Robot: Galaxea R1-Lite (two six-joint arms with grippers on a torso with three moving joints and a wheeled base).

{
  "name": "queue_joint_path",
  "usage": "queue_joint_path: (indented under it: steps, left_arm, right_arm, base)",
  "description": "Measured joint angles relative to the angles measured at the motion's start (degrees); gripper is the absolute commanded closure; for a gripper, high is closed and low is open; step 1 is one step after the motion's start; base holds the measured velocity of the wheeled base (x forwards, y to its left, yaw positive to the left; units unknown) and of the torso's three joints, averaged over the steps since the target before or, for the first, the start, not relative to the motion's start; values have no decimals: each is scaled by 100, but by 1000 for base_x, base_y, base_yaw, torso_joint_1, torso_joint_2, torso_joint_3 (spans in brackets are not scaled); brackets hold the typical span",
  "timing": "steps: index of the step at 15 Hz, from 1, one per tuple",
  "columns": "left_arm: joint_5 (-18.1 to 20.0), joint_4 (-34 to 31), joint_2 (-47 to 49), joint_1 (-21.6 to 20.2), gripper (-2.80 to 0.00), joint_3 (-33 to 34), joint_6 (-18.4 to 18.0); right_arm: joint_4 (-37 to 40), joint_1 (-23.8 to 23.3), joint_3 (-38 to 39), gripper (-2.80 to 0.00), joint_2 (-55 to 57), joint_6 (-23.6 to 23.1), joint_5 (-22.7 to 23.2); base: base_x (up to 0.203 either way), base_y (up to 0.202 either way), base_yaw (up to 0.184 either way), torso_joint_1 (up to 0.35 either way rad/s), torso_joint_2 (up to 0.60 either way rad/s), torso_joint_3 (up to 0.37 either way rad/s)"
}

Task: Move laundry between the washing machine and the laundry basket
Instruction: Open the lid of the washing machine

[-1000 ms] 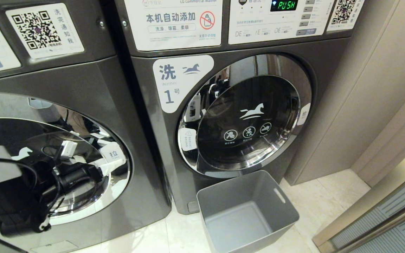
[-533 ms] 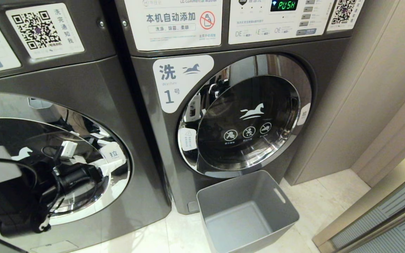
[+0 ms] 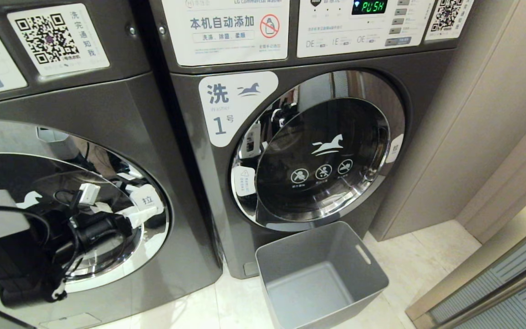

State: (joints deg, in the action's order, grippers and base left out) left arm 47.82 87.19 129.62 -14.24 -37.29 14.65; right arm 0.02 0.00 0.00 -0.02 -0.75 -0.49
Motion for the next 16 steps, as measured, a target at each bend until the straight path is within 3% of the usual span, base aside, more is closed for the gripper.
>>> queue_joint_path:
  steps: [16]
  left_arm:
    - [52, 10, 59, 271, 0, -22, 67]
  right_arm:
    - [0, 0, 0, 0, -2, 1, 0]
  base:
    - [0, 0, 0, 0, 0, 0]
